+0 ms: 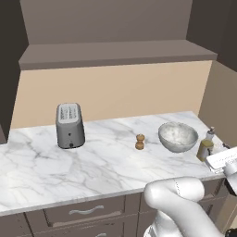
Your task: Retrieve the bottle and the shaker from the cabinet and place them next to the mixing bowl on the counter. Then add garlic from the fridge to the mixing bowl.
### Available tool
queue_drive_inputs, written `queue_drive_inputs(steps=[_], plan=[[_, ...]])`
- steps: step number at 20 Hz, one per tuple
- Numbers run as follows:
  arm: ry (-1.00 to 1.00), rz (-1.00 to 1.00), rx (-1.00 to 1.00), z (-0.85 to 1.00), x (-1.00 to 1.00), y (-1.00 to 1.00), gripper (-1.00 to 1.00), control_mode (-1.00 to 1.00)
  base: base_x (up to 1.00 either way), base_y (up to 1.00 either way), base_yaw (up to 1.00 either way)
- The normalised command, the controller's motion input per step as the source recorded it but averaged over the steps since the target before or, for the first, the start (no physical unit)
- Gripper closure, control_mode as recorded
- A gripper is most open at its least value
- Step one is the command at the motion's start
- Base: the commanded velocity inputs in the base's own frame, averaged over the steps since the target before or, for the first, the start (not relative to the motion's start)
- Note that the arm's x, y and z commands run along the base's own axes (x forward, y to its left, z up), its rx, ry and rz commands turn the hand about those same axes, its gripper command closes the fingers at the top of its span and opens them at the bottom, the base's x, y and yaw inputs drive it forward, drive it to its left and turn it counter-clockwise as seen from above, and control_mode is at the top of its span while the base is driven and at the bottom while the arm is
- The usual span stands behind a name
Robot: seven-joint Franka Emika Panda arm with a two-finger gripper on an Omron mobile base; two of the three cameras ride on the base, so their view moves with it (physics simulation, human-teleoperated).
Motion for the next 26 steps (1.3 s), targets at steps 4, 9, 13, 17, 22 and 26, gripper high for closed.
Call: queue_drive_inputs(steps=[4,9,13,17,22,26], plan=[[0.21,-0.06,0.00,0.81,-0.39,-0.06,-1.00,-1.00,0.00,0.00,0.00],[0.38,-0.01,-0.10,0.99,-0.53,0.03,-1.00,-1.00,0.00,0.00,0.00],[0.41,0.00,-0.19,0.65,-0.72,0.24,-1.00,-1.00,0.00,0.00,0.00],[0.25,0.00,-0.25,0.42,-0.74,0.46,-1.00,-1.00,0.00,0.00,0.00],[0.35,0.00,-0.28,0.58,-0.67,0.58,-1.00,-1.00,0.00,0.00,0.00],[0.28,0.00,-0.28,0.49,-0.62,0.94,-1.00,-1.00,0.00,0.00,0.00]])
